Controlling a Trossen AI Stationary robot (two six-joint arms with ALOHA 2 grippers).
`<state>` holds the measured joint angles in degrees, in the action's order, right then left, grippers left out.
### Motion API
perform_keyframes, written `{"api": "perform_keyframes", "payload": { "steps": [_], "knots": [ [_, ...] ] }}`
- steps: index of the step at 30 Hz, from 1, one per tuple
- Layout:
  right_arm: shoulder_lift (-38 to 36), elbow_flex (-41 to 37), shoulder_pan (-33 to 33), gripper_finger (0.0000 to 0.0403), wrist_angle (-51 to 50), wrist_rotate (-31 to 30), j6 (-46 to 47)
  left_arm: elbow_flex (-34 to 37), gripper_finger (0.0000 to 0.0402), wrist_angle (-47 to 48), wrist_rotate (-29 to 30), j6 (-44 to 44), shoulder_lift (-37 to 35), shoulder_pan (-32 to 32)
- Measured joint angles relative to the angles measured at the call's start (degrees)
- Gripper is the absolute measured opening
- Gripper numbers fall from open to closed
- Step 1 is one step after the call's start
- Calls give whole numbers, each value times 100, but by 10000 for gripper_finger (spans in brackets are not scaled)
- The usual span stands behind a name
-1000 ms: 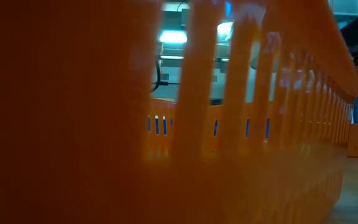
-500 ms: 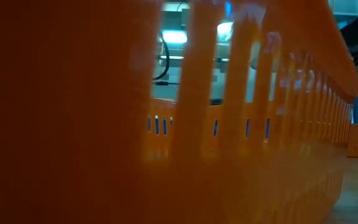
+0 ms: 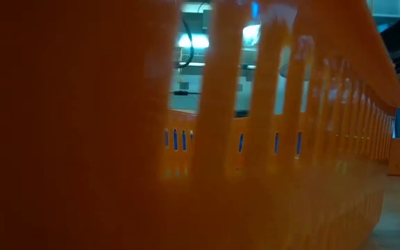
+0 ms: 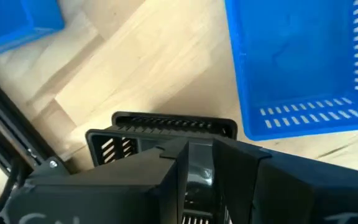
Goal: Stack baskets by color
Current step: Stack the bottom black bin on the middle black bin
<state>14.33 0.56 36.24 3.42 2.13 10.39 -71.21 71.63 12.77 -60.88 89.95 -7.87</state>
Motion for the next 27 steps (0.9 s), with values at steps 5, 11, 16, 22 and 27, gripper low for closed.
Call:
{"api": "perform_keyframes", "payload": {
  "steps": [5, 11, 16, 22, 27],
  "knots": [
    [0, 0, 0, 94, -1, 0, 2, 444, 64, -12, -21, -210, 0, -1],
    [0, 0, -2, 94, -1, 0, 2, 735, 64, -163, 213, -292, 0, -2],
    [1, 0, -1, 94, 1, -1, 7, 737, 64, -178, 20, -297, -35, -10],
    [2, 0, 1, 94, 1, -4, -2, 608, 64, -155, 440, -354, -285, -154],
    [1, 0, -1, 94, 7, -4, -7, 609, 64, -159, 751, -350, -335, -136]
  ]
}}
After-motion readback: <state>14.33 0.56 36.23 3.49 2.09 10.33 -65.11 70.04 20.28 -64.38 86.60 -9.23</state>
